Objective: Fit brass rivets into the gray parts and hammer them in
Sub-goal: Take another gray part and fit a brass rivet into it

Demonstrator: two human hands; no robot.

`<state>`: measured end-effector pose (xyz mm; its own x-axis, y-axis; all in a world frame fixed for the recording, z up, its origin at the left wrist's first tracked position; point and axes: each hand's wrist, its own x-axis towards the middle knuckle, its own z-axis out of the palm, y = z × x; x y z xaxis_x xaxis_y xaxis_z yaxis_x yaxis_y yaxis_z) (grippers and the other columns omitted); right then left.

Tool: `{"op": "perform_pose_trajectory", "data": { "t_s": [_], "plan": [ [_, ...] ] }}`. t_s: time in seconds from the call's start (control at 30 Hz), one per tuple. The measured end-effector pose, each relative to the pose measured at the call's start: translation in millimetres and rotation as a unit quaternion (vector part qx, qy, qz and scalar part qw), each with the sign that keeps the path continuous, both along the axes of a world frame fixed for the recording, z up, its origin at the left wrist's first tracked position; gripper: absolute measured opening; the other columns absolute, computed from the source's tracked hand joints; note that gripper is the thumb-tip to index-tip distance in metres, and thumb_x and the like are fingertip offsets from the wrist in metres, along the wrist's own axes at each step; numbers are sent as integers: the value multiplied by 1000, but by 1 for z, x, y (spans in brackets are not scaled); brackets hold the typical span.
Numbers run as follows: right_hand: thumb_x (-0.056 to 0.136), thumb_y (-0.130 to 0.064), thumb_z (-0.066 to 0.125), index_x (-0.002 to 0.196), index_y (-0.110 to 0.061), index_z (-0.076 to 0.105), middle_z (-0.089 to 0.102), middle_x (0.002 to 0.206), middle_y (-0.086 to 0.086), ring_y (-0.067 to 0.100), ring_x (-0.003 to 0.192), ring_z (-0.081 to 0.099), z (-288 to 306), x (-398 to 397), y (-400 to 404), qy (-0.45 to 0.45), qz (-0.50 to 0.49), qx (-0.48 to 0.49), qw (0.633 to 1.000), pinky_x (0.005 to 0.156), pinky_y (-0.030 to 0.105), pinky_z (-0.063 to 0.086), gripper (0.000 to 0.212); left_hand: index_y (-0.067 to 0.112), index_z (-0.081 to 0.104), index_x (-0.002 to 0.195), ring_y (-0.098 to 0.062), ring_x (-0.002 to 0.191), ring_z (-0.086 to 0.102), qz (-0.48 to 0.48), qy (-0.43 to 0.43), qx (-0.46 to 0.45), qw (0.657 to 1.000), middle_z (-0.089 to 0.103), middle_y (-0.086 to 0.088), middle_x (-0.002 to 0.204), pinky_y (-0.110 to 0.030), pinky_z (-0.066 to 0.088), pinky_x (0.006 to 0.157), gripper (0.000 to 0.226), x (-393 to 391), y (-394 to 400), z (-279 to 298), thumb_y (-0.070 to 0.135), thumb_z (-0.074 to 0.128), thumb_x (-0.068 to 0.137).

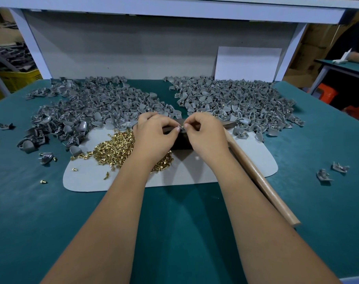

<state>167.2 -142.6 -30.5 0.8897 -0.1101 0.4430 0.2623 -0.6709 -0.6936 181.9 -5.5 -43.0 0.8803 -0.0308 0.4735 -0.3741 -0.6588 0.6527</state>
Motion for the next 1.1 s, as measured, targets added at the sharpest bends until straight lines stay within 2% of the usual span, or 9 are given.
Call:
{"op": "perform_pose_trajectory", "data": {
  "t_s": [0.23,0.4,0.5,0.67,0.87,0.97,1.1],
  "plan": [
    [90,-16,56,86,-16,61,53,94,0,22,82,56,2,-2,-4,-27,-1,-125,992,75,42,48,7,35,74,95,-20,128,34,5,-13,31,999,57,22,97,-40,22,103,10,2,0,-3,30,66,90],
    [90,-16,55,85,-17,60,53,93,-1,22,80,55,2,-1,-3,-27,-2,-134,991,73,41,49,7,38,73,93,-18,128,31,1,-8,35,999,60,23,101,-34,18,98,10,3,0,-4,31,65,91],
    [90,-16,55,85,-17,60,54,94,-1,22,86,56,2,1,-3,-20,1,-125,992,77,42,48,7,38,72,93,-17,129,30,1,-4,34,999,64,20,106,-31,14,94,10,3,0,-4,32,65,91],
    [89,-15,56,85,-15,60,54,91,-2,20,88,54,1,2,-2,-16,3,-109,994,82,42,45,6,39,73,93,-18,129,30,3,-2,35,999,65,18,108,-34,17,100,10,2,-1,-4,33,64,91],
    [89,-16,54,85,-16,57,53,91,-2,20,87,51,1,2,-1,-20,-4,-138,990,79,42,45,5,40,72,92,-21,130,31,5,-2,34,999,58,23,101,-39,20,105,11,2,-2,-4,32,65,91],
    [90,-20,54,85,-19,55,52,90,-5,19,89,51,1,1,0,-24,-15,-166,986,79,40,45,6,40,72,92,-22,130,32,4,5,29,1000,63,19,108,-41,22,106,11,3,-1,-4,32,64,91],
    [89,-21,55,80,-21,52,52,88,-6,19,90,50,1,0,3,-22,-24,-152,988,81,41,44,9,44,67,89,-22,130,31,4,18,19,1000,65,16,114,-42,23,108,11,3,-1,-4,34,63,92]
  ]
}}
